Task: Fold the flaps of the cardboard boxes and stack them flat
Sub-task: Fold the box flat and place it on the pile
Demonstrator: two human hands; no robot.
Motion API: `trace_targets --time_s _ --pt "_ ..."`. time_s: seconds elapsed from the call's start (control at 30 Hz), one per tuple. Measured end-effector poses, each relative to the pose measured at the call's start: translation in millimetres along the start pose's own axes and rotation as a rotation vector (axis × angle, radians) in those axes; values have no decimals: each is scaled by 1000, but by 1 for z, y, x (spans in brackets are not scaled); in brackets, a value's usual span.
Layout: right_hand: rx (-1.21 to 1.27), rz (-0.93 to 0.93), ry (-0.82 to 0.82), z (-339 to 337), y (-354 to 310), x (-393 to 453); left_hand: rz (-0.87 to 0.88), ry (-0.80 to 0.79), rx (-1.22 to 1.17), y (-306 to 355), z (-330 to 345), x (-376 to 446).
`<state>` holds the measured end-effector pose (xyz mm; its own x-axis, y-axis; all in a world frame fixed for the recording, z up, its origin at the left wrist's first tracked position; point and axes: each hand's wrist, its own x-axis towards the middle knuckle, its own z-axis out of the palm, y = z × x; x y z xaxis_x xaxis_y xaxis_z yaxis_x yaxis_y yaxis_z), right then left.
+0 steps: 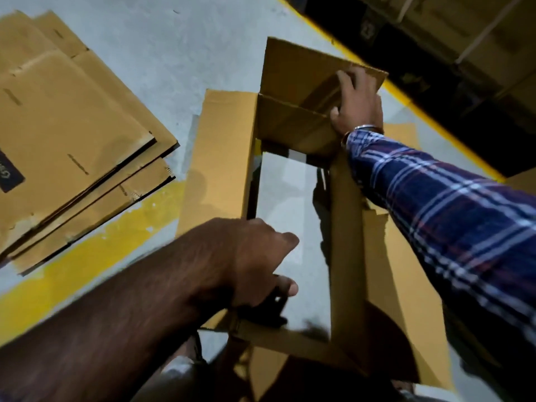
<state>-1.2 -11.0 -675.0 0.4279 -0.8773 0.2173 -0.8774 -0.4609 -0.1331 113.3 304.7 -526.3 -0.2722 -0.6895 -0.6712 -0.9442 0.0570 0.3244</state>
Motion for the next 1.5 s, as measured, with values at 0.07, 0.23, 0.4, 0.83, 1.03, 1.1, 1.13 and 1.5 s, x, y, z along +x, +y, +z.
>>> trace_targets --time_s 0.07,0.23,0.4,0.83,1.03,1.1,1.13,1.5 --pt "-7 40 -177 16 8 19 2 8 27 -7 3 -3" --pt "-6 131 -584 72 15 22 13 85 66 -23 16 -9" --pt "7 136 -484 94 14 19 23 268 0 -36 33 -9" --pt "65 76 -643 72 26 -16 -51 67 107 -13 6 -18" --pt "209 14 -694 41 1 -134 -94 5 -21 -9 -9 -26" --pt "284 4 -888 23 -19 -187 -111 -9 -35 -7 -11 -28" --pt "290 -36 -1001 11 -31 -216 -126 -13 -32 -5 -11 -29" --pt "121 -16 -1038 -42 -134 -415 -165 93 -92 -1 -4 -46"
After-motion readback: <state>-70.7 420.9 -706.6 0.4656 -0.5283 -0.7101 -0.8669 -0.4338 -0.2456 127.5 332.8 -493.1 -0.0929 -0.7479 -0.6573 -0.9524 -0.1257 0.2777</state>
